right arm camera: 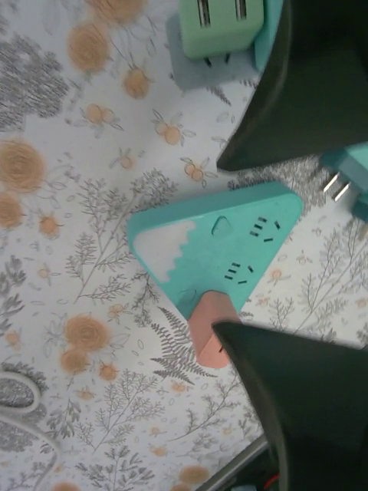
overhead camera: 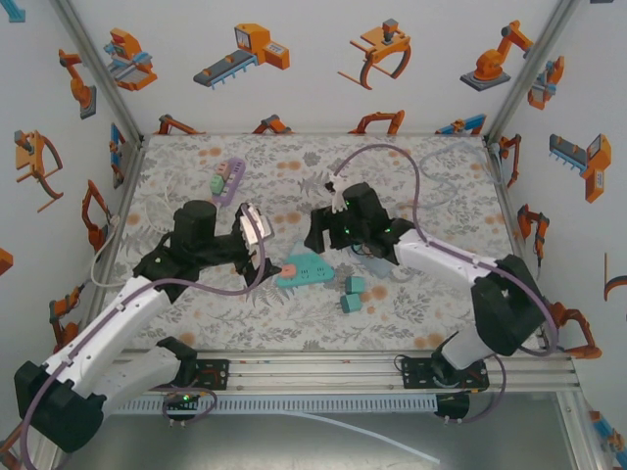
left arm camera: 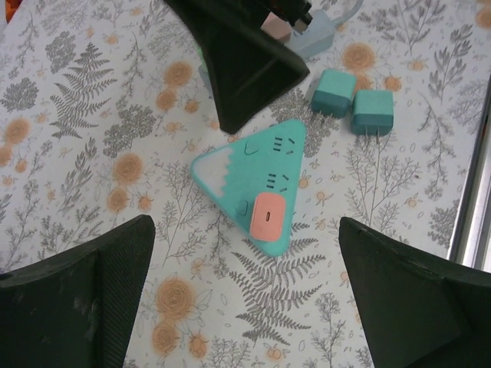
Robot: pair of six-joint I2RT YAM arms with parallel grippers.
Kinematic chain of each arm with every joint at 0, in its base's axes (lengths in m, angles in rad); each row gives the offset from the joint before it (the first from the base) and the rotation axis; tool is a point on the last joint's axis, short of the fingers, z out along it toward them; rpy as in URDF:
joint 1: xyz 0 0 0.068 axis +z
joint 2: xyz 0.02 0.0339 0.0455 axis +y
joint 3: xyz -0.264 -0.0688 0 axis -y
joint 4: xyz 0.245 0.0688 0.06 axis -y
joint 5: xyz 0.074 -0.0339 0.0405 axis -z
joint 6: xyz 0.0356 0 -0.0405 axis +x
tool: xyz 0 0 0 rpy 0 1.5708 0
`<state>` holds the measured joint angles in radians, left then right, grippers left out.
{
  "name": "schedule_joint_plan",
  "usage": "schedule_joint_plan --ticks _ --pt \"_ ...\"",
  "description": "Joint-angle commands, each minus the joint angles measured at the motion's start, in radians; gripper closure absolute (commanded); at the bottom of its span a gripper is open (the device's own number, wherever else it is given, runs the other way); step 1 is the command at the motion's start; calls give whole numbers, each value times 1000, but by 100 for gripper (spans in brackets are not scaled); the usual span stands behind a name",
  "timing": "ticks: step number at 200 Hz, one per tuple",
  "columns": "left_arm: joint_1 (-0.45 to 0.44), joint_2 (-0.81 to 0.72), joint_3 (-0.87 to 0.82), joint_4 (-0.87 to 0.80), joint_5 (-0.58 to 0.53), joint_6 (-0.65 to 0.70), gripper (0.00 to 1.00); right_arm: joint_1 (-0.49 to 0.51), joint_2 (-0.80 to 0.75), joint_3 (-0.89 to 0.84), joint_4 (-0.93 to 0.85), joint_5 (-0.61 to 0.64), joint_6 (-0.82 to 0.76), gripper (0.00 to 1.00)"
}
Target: Pull the plug off the socket
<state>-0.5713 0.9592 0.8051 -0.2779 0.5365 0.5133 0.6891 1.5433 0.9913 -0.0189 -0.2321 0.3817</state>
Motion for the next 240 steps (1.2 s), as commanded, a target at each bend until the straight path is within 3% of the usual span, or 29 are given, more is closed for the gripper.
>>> schedule_joint_plan --ticks 1,41,59,86,137,192,240 --pt "-13 45 12 -62 -53 80 3 7 44 37 -8 -49 -25 13" --pt "-64 110 -14 -6 -102 87 0 7 112 -33 109 -49 -13 16" --pt "-76 137 -13 4 -85 96 9 7 161 -33 123 -45 14 17" --pt "-101 189 -12 34 -91 117 15 8 220 -29 158 -76 96 20" --pt "-187 313 -2 41 -202 169 15 9 211 -77 203 -58 118 26" --pt "-195 397 6 111 -249 221 17 20 218 -121 225 -25 112 32" --pt "-196 485 62 47 -201 268 38 21 232 -111 230 -23 114 33"
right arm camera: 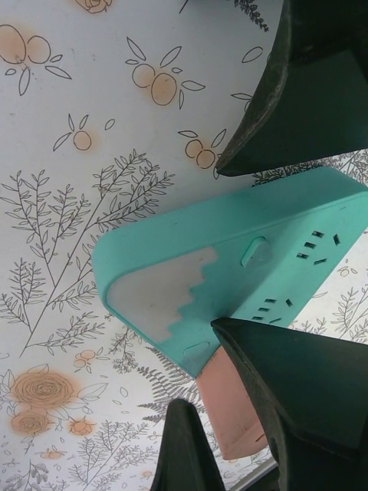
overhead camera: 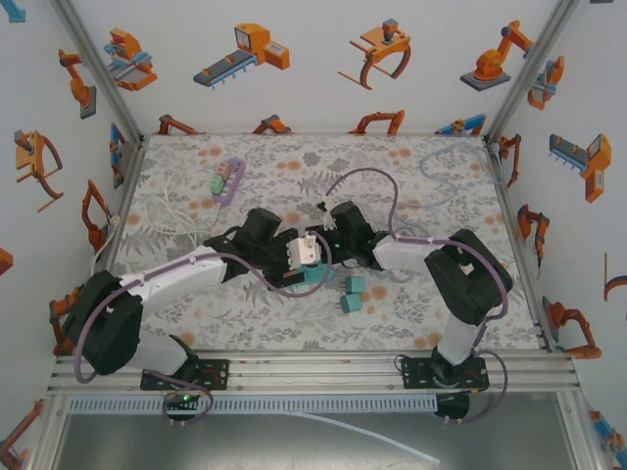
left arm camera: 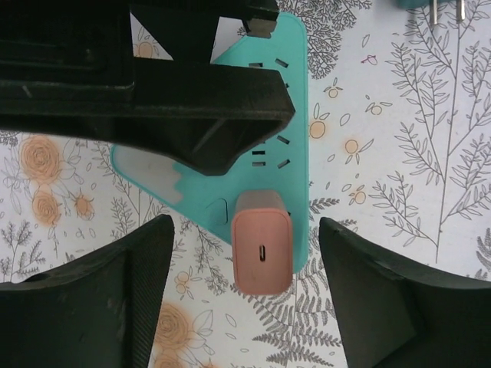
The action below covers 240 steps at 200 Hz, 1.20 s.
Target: Pull the plug off the socket
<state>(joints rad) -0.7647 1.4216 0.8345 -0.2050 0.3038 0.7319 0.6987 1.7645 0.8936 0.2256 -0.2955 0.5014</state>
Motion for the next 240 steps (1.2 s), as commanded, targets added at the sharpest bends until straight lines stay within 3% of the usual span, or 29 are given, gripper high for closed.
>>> schedule_joint_plan --ticks 1,26,93,124,155,195,240 --pt "-2 23 32 -24 32 50 39 12 11 -13 -15 41 -6 33" --pt "-2 52 47 -36 31 52 53 17 24 1 -31 39 -16 34" --pt "-19 106 85 -107 -49 60 50 28 53 7 -42 49 -25 34" --pt "-28 127 90 -117 -81 57 55 33 59 13 -46 54 -32 34" --pt "-47 149 91 -107 -125 55 63 46 71 29 -86 95 -59 34" --pt "-53 115 92 -95 -102 40 80 68 103 25 -128 171 -125 35" --pt "-53 43 106 -133 -79 48 92 68 131 -16 -128 214 -151 35"
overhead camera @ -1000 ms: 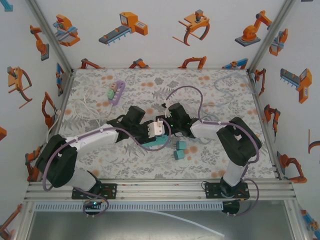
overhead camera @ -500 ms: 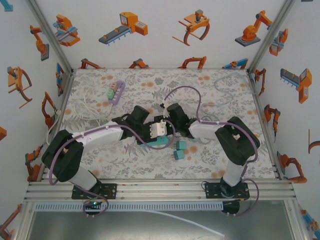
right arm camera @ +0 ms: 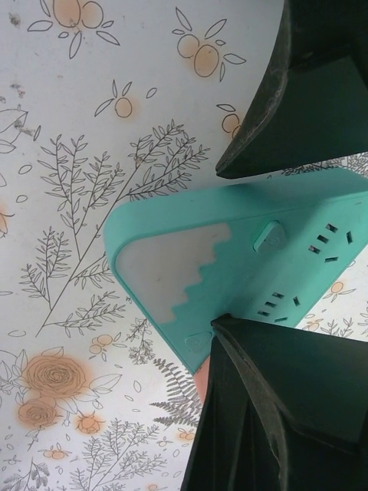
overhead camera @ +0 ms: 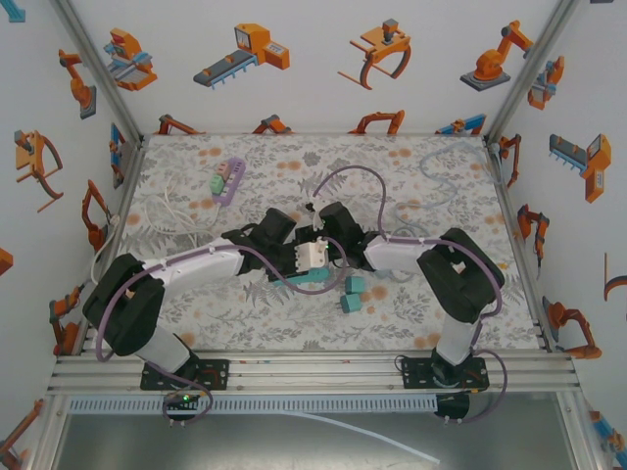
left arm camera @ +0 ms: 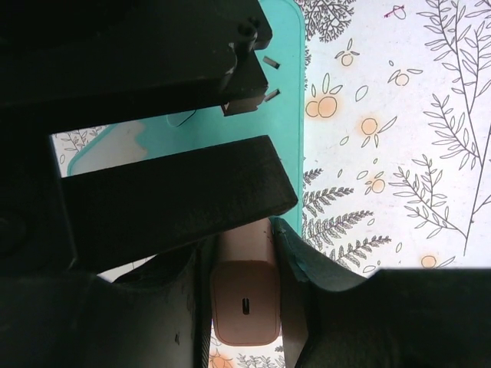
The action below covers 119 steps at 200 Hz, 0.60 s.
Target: Pull the plug off the socket
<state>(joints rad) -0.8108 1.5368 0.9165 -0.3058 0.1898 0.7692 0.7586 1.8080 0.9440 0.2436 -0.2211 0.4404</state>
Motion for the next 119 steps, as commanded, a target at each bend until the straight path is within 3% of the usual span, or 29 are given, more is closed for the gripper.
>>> schedule_joint_plan --ticks 1,28,63,119 --pt "-7 -73 24 -33 34 12 93 8 88 -67 -146 141 -91 35" --pt "-5 -110 19 -32 -11 18 100 8 96 -85 -158 182 -120 36" --pt "-4 -138 -14 14 -92 19 100 8 112 -102 -179 221 -138 36" --pt "-4 -179 -34 45 -65 -9 100 8 93 -114 -160 205 -137 36"
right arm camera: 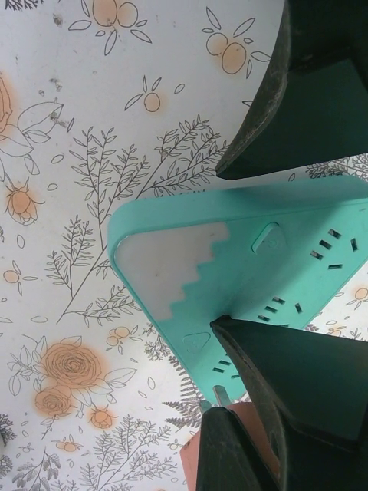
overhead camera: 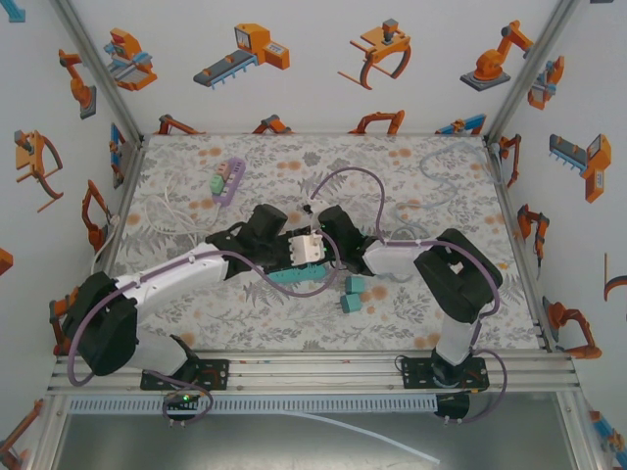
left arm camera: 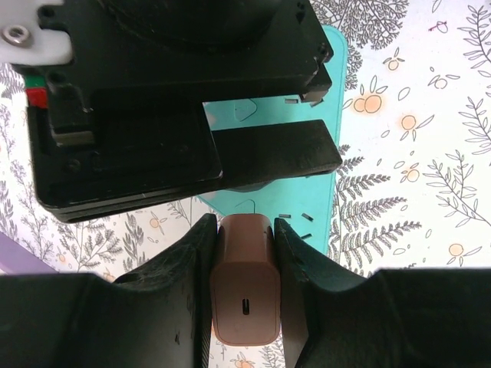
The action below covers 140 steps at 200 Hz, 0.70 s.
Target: Pull the plug off the socket
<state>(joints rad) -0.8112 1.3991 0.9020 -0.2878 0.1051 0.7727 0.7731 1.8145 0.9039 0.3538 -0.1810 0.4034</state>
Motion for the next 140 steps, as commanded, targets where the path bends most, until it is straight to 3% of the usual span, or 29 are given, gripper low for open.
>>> schedule_joint_plan --ticks 1,51,95,140 --pt "-4 -44 -21 31 20 -14 100 -6 86 -74 -271 165 -100 36" --pt "5 -222 -86 178 82 -253 100 -6 5 -39 -289 135 -94 28" --pt "16 -398 -138 260 43 -508 100 -7 -88 16 -317 102 -75 21" --pt "27 -513 -181 321 -25 -869 100 -6 -213 81 -355 43 -29 20"
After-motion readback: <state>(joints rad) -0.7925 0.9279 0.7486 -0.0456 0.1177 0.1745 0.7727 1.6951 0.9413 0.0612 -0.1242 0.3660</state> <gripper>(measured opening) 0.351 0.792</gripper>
